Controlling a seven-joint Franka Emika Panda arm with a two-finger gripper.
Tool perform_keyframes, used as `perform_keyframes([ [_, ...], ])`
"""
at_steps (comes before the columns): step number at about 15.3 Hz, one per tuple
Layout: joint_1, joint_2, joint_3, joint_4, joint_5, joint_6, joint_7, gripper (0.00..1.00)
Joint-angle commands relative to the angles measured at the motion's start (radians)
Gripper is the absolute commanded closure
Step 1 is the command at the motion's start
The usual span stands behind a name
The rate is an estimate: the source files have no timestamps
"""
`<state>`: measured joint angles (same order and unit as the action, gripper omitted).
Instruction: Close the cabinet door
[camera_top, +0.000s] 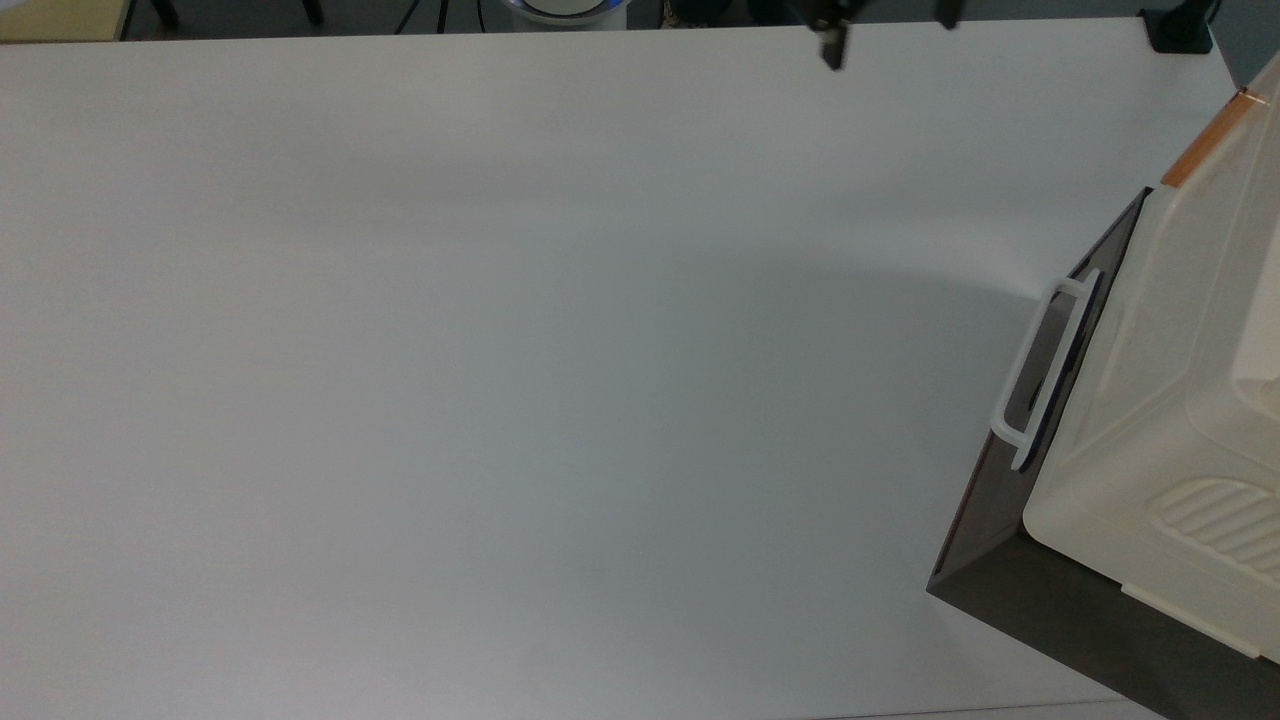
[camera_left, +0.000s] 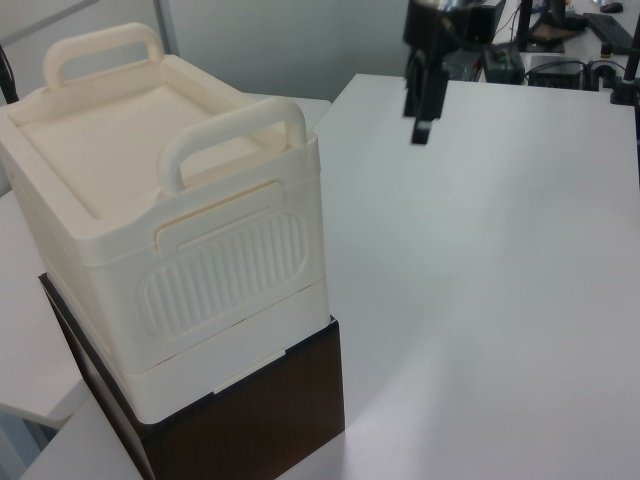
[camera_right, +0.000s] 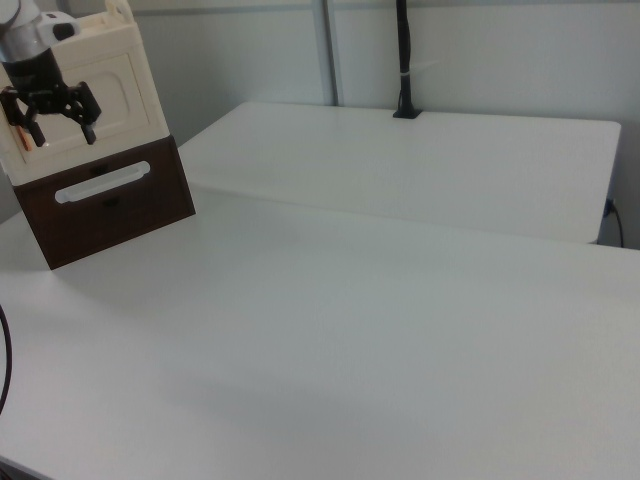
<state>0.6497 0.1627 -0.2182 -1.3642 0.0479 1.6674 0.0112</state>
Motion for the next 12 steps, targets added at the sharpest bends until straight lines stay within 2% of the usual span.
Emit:
perform_keyframes([
  [1, -0.082, -0.075, 0.002, -0.021, -0.048, -0.159, 0.007, 0.00],
  [4, -0.183, -0.104, 0.000, -0.021, -0.051, -0.242, 0.018, 0.00],
  [9, -0.399, -0.111, -0.007, -0.019, -0.043, -0.232, 0.006, 0.00],
  [12, -0.484, -0.103, -0.006, -0.021, -0.043, -0.227, 0.001, 0.00],
])
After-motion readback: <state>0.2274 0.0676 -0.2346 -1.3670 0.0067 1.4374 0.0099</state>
